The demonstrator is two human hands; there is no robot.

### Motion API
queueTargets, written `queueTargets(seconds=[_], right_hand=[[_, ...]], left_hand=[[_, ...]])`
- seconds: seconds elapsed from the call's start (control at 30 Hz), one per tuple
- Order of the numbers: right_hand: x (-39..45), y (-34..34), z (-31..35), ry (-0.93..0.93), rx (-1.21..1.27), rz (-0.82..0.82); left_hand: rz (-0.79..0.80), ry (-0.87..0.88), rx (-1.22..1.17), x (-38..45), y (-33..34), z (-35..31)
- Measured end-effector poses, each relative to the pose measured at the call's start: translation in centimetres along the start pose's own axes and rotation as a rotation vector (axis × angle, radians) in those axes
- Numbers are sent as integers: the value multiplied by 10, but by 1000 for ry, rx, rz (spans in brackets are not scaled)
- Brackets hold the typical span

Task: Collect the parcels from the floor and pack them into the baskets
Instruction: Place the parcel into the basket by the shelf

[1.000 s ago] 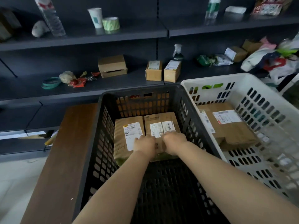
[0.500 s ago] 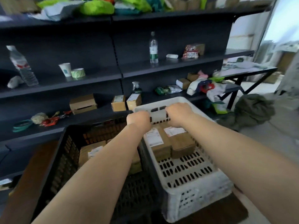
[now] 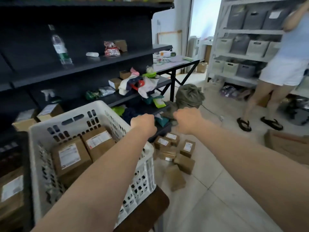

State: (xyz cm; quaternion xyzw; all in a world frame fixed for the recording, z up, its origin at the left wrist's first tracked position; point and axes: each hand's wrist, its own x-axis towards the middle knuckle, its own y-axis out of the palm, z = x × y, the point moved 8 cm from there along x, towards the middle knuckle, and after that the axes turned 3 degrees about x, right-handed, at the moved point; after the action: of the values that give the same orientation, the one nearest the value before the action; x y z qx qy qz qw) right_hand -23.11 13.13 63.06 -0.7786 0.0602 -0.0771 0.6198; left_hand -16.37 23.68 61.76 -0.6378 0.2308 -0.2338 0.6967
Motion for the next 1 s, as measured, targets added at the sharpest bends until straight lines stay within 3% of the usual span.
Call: queueTargets(seconds=[0.37, 0.77, 1.0], right_hand=[[75, 94, -153, 45, 43, 76], [216, 223, -259, -73, 230, 190], [288, 333, -276, -243, 219, 294]], left_hand=[[62, 18, -35, 162, 65, -102], [330, -150, -149, 320, 160, -168], [445, -355, -332, 373, 254, -186]])
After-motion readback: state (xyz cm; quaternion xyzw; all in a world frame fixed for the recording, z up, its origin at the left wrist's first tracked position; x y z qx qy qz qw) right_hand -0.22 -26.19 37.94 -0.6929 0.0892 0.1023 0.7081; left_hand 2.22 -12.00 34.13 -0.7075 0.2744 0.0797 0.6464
